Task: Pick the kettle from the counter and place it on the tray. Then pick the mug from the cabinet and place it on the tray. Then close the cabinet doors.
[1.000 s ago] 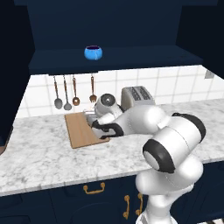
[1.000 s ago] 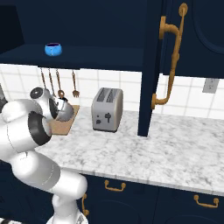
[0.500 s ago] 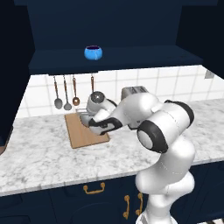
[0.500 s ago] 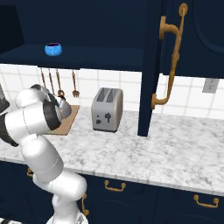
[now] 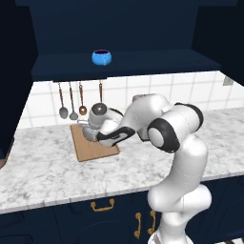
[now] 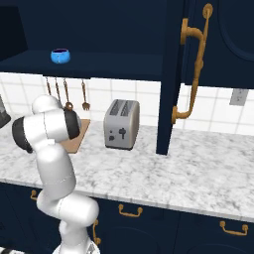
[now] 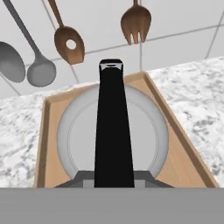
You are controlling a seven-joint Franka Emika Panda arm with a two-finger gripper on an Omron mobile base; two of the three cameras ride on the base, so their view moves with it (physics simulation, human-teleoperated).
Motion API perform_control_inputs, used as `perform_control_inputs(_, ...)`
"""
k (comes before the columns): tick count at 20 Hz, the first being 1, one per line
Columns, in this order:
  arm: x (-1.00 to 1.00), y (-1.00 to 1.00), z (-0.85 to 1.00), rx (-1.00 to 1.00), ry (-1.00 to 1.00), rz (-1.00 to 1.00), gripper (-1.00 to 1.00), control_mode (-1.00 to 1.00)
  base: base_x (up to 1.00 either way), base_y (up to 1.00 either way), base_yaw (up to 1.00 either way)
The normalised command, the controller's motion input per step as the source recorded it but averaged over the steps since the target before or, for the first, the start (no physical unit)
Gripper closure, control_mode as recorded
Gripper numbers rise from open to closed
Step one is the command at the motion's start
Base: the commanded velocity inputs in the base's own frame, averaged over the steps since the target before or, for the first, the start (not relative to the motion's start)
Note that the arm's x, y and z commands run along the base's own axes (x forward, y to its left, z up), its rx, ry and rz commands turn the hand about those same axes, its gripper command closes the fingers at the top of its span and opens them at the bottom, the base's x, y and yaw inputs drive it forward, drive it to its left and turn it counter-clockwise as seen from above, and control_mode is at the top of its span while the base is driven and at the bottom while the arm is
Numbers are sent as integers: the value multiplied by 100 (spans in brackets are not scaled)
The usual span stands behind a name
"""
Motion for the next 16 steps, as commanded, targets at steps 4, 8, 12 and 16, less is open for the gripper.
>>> perform_control_inputs(4,41,1,-11,6,2,-6,100,-100,0,0,0)
perform_control_inputs(8,27,2,-3,0,0,-5,100,-100,0,0,0)
perform_control_inputs(12,3,0,-8,0,0,0,100,-100,0,0,0)
perform_control_inputs(16,1,-4,-17,0,0,-2,-100,-100,0,0,0)
